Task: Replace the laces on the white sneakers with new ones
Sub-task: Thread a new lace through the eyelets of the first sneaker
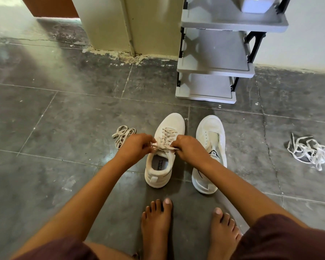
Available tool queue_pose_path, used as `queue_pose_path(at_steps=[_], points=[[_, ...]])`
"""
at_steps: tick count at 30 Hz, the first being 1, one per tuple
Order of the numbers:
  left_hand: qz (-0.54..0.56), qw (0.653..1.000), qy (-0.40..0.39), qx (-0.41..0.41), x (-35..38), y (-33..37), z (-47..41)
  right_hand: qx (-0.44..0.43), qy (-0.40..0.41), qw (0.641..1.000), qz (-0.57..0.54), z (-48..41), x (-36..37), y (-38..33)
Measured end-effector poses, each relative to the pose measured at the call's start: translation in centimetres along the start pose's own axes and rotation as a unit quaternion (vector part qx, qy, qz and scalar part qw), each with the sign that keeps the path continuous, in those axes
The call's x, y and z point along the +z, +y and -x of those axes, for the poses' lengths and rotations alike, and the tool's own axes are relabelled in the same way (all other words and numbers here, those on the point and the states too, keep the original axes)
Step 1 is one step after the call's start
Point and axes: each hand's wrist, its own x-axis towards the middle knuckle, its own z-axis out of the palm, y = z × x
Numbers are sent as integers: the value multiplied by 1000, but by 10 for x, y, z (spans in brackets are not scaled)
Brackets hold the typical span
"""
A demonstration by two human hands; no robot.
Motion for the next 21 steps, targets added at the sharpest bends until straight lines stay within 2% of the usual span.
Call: queue_pose_path(at_steps=[3, 5, 12, 21], points=[[-138, 990, -5, 2, 6, 5, -1, 10, 7, 1000, 10, 0, 3, -1], [-173, 985, 9, -6, 8, 7, 0, 28, 14, 999, 15, 0, 5, 1], [-119, 991, 16, -65, 8, 3, 7, 24, 12, 999, 18, 6, 14, 6], [-156, 986, 10, -64, 8, 5, 10, 13, 22, 998, 51, 8, 11, 10]])
